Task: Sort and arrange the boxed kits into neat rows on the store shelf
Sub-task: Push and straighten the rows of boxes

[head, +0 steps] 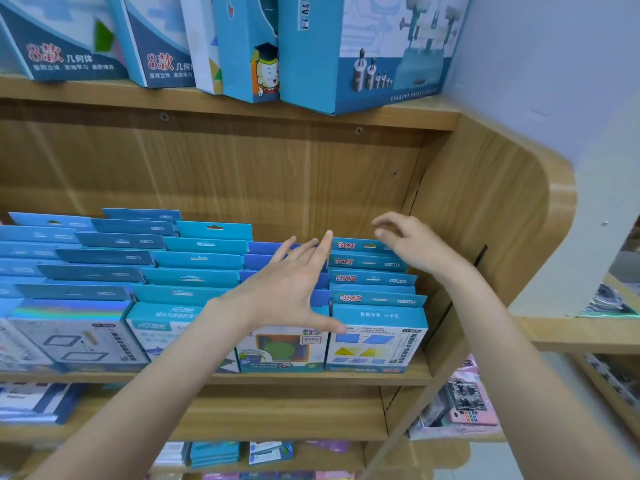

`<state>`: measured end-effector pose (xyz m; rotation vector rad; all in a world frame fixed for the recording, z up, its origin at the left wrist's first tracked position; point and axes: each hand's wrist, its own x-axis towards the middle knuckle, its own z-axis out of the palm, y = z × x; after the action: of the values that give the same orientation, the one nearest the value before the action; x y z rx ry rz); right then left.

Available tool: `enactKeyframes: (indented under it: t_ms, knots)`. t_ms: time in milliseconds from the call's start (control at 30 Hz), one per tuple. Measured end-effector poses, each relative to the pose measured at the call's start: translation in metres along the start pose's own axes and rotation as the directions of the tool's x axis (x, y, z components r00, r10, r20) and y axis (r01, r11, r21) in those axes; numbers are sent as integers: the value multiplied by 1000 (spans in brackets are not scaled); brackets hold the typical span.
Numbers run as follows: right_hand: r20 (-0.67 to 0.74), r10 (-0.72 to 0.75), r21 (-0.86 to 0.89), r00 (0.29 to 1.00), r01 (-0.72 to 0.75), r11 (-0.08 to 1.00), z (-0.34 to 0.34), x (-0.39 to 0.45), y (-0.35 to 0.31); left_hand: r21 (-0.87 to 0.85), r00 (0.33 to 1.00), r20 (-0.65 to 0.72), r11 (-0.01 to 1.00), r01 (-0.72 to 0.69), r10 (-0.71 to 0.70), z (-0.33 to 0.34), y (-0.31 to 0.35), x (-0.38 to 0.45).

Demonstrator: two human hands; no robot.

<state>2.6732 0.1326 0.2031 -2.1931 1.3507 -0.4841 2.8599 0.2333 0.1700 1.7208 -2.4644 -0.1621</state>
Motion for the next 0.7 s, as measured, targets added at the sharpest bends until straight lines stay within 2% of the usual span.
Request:
enactKeyframes:
  t_ms: [100,200,233,400,467,600,700]
  knots:
    - [-98,143,350,985,-100,931,13,-23,5,-4,1000,19,1000,20,-20,-7,-6,4]
    - [0,292,682,957,-213,699,21,-38,8,33,997,60,998,45,-47,-8,-7,10]
    - [34,295,717,955,-229,658,22,-41,10,63,996,74,997,45,-49,-7,-7,11]
    - [120,271,765,955,-263,587,23,-43,9,181,996,79,983,35,-50,3,-12,11]
    - [124,277,790,953,-264,554,23,-42,8,158,994,95,987,35,-51,2,-12,10]
    - [113,347,886,931,-252,389,25,-51,15,11,996,67,998,58,-59,-8,-10,9]
    - [100,328,900,939,-226,372,34,-64,27,-35,998,-18,997,66,-66,-13,-14,14]
